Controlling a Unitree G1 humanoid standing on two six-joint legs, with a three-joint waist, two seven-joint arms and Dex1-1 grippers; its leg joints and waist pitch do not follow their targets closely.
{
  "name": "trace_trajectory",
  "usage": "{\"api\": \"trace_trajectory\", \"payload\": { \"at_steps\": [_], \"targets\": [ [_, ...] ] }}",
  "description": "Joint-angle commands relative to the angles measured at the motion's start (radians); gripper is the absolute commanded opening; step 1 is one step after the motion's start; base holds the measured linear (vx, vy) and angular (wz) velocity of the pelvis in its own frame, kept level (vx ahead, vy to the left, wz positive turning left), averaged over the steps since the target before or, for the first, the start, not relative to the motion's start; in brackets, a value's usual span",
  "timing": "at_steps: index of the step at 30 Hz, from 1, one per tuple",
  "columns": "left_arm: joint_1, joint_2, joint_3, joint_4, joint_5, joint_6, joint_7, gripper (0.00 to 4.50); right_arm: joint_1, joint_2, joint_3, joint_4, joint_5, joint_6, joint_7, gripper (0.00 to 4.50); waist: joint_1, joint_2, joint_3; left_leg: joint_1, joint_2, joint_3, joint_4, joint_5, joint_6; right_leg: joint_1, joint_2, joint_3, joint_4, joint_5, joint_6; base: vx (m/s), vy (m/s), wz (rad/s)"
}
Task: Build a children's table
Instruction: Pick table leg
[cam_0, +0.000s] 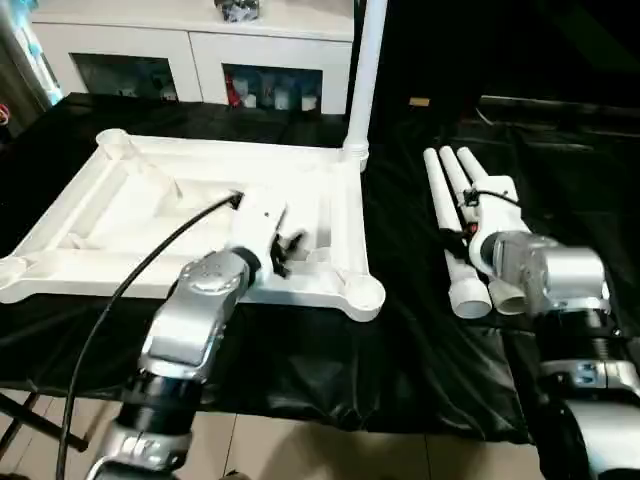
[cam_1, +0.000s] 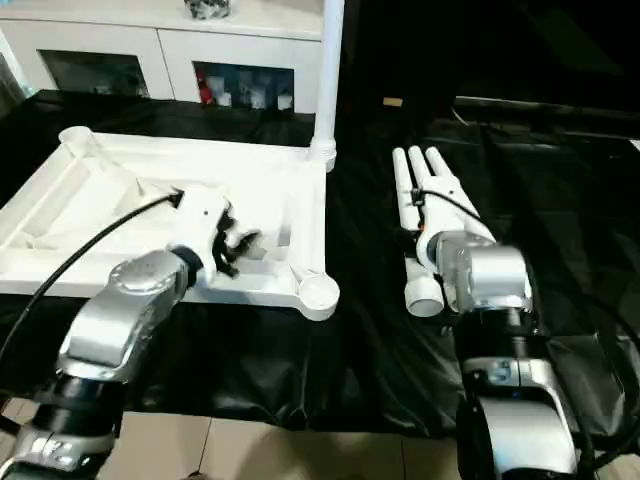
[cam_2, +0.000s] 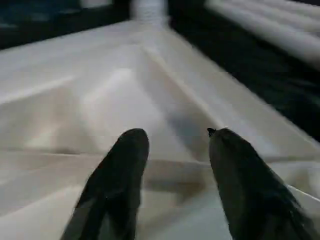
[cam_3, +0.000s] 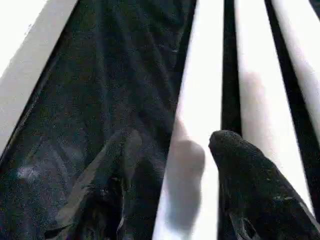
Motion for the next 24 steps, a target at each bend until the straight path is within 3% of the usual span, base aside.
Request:
{"api": "trace_trajectory", "payload": {
  "at_steps": [1, 3, 7, 10, 14, 19, 23, 24],
  "targets": [
    [0.022, 0.057, -0.056, -0.094, -0.086, 0.063, -0.157, 2.79, -0.016, -0.025, -0.005, 0.009, 0.001, 0.024, 0.001, 2.90, 0.004, -0.009, -0.077, 0.010, 0.016, 0.000, -0.059, -0.089, 0.012, 0.054, -0.069, 0.048, -0.064, -0.156, -0.174, 0.000, 0.000, 0.00],
    [0.038, 0.097, -0.094, -0.136, -0.109, 0.072, -0.232, 2.79, -0.019, -0.033, 0.007, 0.032, -0.006, 0.020, 0.009, 2.90, 0.004, -0.009, -0.075, 0.011, 0.017, 0.001, -0.060, -0.102, 0.005, 0.052, -0.069, 0.048, -0.064, -0.179, -0.171, 0.000, 0.000, 0.00],
    [0.055, 0.144, -0.139, -0.167, -0.121, 0.055, -0.309, 3.17, -0.030, -0.036, 0.013, 0.074, -0.014, 0.009, -0.001, 3.42, -0.001, -0.010, -0.072, 0.012, 0.015, 0.002, -0.061, -0.131, -0.010, 0.052, -0.067, 0.050, -0.071, -0.224, -0.154, 0.000, 0.000, 0.00],
    [0.052, 0.154, -0.151, -0.164, -0.110, 0.046, -0.308, 3.46, -0.038, -0.030, 0.003, 0.094, -0.004, 0.020, 0.000, 3.63, -0.002, -0.013, -0.073, 0.010, 0.014, 0.002, -0.061, -0.125, -0.013, 0.055, -0.066, 0.051, -0.070, -0.223, -0.144, 0.000, 0.000, 0.00],
    [0.040, 0.165, -0.146, -0.155, -0.103, 0.026, -0.286, 3.70, -0.060, -0.033, 0.031, 0.164, -0.002, 0.037, 0.030, 3.98, -0.004, -0.017, -0.074, 0.007, 0.014, 0.001, -0.061, -0.113, -0.012, 0.057, -0.066, 0.049, -0.067, -0.215, -0.147, 0.000, 0.000, 0.00],
    [0.027, 0.175, -0.143, -0.153, -0.115, 0.030, -0.306, 3.86, -0.110, -0.030, 0.020, 0.271, 0.022, 0.051, 0.060, 4.05, -0.005, -0.009, -0.075, 0.009, 0.014, 0.001, -0.059, -0.108, -0.016, 0.057, -0.065, 0.049, -0.062, -0.177, -0.166, 0.000, 0.000, 0.00],
    [0.016, 0.176, -0.143, -0.152, -0.126, 0.041, -0.311, 3.86, -0.135, -0.031, 0.023, 0.325, 0.032, 0.049, 0.095, 4.05, -0.002, -0.018, -0.076, 0.007, 0.015, 0.001, -0.059, -0.103, -0.011, 0.061, -0.067, 0.049, -0.061, -0.163, -0.176, 0.000, 0.000, 0.00],
    [0.014, 0.177, -0.142, -0.154, -0.130, 0.045, -0.310, 3.87, -0.142, -0.031, 0.025, 0.340, 0.030, 0.040, 0.096, 3.78, -0.001, -0.016, -0.077, 0.007, 0.015, 0.001, -0.058, -0.100, -0.011, 0.061, -0.068, 0.049, -0.058, -0.162, -0.179, 0.000, 0.000, 0.00]
  ]
}}
